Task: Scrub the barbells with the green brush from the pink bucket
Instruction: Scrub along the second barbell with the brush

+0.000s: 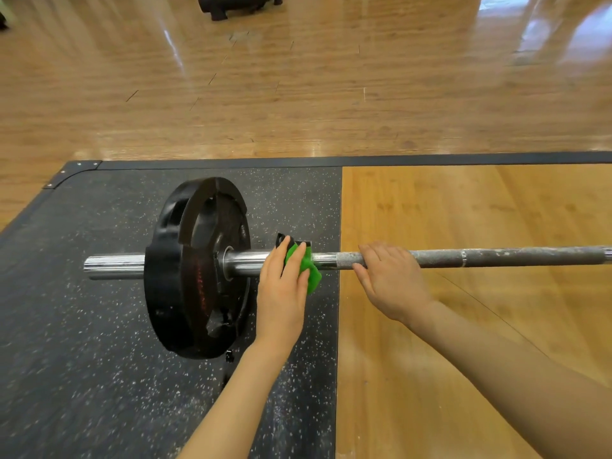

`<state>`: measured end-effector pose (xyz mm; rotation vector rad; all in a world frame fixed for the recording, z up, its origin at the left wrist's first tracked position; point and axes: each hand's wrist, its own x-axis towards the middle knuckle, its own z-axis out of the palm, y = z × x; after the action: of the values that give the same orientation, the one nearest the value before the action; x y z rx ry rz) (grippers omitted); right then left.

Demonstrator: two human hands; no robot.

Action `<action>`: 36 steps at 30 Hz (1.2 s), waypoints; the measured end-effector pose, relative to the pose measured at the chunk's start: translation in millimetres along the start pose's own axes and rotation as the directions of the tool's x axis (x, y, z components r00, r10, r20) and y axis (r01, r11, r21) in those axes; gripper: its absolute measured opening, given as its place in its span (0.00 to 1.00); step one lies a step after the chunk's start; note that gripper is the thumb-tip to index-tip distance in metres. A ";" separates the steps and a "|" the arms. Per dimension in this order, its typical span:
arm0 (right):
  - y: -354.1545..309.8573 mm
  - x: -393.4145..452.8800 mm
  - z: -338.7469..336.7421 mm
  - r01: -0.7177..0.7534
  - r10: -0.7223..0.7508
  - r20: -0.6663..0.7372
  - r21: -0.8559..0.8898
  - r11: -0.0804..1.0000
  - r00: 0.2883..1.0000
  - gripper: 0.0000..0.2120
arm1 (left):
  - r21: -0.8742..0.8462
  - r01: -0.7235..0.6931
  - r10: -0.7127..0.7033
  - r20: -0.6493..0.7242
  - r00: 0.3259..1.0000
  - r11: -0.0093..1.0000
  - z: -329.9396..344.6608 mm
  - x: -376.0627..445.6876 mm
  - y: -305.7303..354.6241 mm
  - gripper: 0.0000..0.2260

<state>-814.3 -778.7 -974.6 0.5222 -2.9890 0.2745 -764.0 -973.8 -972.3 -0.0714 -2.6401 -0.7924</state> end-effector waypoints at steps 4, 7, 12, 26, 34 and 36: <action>-7.0 1.1 -0.3 0.005 -0.005 0.000 -0.025 1.000 1.000 0.27 | 0.032 -0.012 0.011 0.020 1.000 0.999 -1.2 -4.4 5.8 0.18; -9.9 -2.8 7.4 0.028 -0.028 0.059 -0.007 1.000 0.998 0.32 | 0.220 -0.119 0.107 0.069 0.992 0.968 7.7 -3.9 10.5 0.19; -10.2 -11.8 8.8 0.024 -0.025 0.035 0.016 1.000 0.999 0.36 | 0.298 -0.120 0.110 0.049 0.993 0.947 13.6 2.3 11.7 0.17; -15.5 -24.9 8.3 0.023 -0.023 0.026 0.012 1.000 0.999 0.31 | 0.269 -0.059 -0.009 0.245 0.970 0.961 0.5 24.3 16.5 0.17; -14.9 -28.2 11.3 0.033 -0.032 -0.026 0.008 0.999 0.999 0.27 | 0.280 -0.163 0.130 0.133 0.982 0.946 -0.9 -13.6 11.9 0.18; -15.9 -30.5 11.9 0.032 -0.031 -0.039 0.009 0.999 0.999 0.27 | 0.289 -0.177 0.150 0.114 0.982 0.941 -3.8 -29.7 11.2 0.19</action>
<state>-780.9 -785.8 -987.5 0.5580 -2.9405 0.2938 -733.5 -964.7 -974.7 -0.2470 -2.7636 -0.3373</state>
